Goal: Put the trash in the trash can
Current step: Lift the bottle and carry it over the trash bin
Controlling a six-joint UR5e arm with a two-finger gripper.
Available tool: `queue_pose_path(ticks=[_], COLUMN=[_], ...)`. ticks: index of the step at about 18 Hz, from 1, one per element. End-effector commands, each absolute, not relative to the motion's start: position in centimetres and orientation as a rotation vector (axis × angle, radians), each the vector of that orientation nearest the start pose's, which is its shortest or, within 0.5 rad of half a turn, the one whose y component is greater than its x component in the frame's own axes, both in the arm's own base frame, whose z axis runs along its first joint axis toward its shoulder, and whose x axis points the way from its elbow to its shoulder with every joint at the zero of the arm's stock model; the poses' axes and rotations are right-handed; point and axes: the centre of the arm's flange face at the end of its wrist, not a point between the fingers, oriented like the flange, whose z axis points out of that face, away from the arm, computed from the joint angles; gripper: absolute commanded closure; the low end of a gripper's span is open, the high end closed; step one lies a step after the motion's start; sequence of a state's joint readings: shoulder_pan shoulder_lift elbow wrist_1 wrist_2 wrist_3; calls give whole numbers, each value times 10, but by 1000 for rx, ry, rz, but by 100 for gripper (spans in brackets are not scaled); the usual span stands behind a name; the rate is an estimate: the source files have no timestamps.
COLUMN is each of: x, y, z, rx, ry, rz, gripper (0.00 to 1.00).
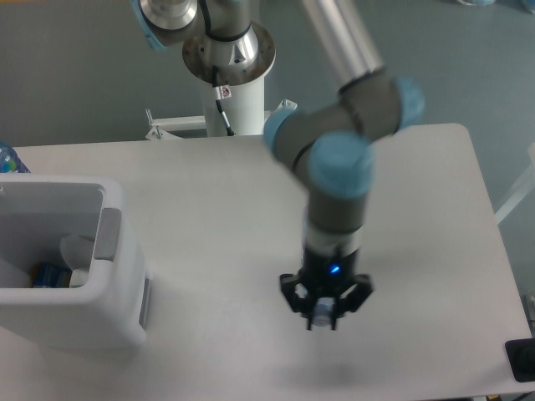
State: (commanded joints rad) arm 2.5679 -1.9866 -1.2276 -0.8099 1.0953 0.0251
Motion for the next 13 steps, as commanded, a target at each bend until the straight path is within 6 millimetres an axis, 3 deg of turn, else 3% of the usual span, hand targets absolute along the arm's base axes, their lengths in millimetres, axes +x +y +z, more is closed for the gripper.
queue_pose_path(ticks=[3, 6, 9, 13], x=[-473, -444, -400, -331], y=[523, 522, 538, 577], z=[575, 606, 625, 632], rx=[-2024, -1963, -1952, -2002], ry=[-972, -1010, -987, -872], rz=[-96, -132, -181, -244], gripper=[80, 80, 80, 80])
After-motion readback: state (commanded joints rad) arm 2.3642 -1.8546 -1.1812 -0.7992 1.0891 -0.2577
